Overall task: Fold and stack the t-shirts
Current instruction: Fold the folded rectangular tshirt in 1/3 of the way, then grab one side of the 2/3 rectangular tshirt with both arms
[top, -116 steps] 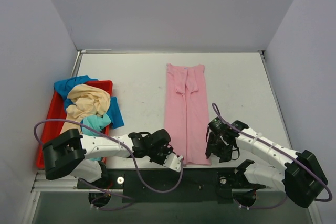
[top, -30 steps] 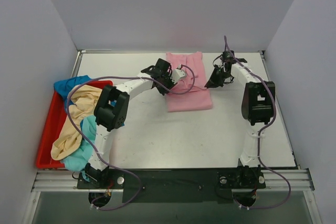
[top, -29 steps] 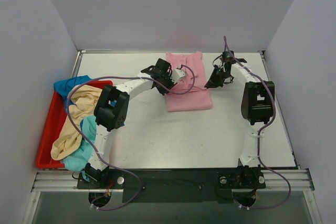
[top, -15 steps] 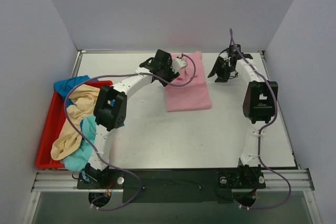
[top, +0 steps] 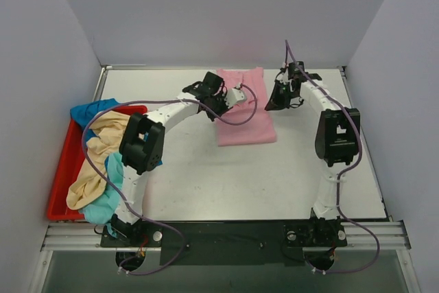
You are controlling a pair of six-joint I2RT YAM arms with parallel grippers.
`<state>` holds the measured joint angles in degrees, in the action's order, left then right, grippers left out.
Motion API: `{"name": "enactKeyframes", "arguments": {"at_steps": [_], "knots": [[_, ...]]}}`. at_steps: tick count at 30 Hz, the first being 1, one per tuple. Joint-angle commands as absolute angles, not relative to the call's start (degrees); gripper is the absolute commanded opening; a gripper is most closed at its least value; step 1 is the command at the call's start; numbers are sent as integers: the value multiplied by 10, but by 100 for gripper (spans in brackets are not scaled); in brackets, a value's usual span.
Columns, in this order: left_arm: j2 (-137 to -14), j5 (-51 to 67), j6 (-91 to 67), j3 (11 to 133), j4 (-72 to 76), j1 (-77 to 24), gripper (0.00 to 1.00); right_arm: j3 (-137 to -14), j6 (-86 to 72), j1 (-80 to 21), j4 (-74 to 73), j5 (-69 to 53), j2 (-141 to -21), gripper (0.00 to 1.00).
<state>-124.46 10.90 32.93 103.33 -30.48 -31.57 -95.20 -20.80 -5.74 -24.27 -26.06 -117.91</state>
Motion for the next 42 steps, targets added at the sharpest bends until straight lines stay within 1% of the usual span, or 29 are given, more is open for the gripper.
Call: {"name": "enactKeyframes", "arguments": {"at_steps": [1,6,10,13,17,21,22,23,24,25,26,27,28,29,31,32,35,36,38,39,41,42], "knots": [[-1233,151,366,1029,-324,-336,1,-1030,-240,-61,-251,-303,-1258,0],[-1292,106,328,1093,-302,-323,1,-1085,-275,-62,-247,-298,-1315,0],[-1339,72,315,1142,-306,-316,1,-1103,-287,-61,-243,-283,-1337,0],[-1360,54,308,1156,-301,-314,1,-1104,-292,-59,-243,-266,-1345,0],[-1365,27,302,1172,-302,-316,4,-1100,-295,-56,-243,-263,-1341,0],[-1341,21,291,1183,-320,-316,9,-1055,-269,-57,-247,-234,-1278,0],[-1321,40,292,1180,-327,-316,12,-1040,-259,-59,-248,-213,-1239,9],[-1304,53,300,1163,-337,-318,15,-1001,-238,-59,-247,-201,-1218,13],[-1273,74,303,1149,-339,-322,21,-981,-228,-61,-245,-181,-1173,22],[-1249,82,316,1106,-332,-328,25,-937,-199,-64,-245,-174,-1147,27],[-1205,102,325,1077,-326,-330,31,-913,-184,-67,-243,-168,-1103,36],[-1186,111,346,1023,-319,-339,35,-870,-151,-69,-241,-168,-1084,40],[-1145,132,364,999,-317,-344,41,-851,-115,-71,-235,-178,-1043,45],[-1130,146,374,949,-313,-352,43,-810,-100,-71,-228,-192,-1026,47],[-1087,180,402,886,-307,-364,47,-752,-61,-65,-190,-260,-973,50],[-1067,191,415,867,-302,-368,49,-735,-36,-57,-145,-313,-942,51],[-1046,190,437,784,-252,-388,51,-633,14,-43,-8,-431,-875,52],[-1045,187,446,765,-236,-390,51,-589,51,-43,65,-489,-862,52],[-1055,181,459,752,-224,-396,51,-540,122,-43,127,-547,-834,52],[-1058,177,461,751,-219,-398,51,-530,150,-43,133,-578,-820,52],[-1077,164,460,749,-202,-396,51,-519,232,-43,113,-600,-805,54],[-1081,157,461,746,-186,-396,51,-526,304,-43,60,-602,-802,54]]}}
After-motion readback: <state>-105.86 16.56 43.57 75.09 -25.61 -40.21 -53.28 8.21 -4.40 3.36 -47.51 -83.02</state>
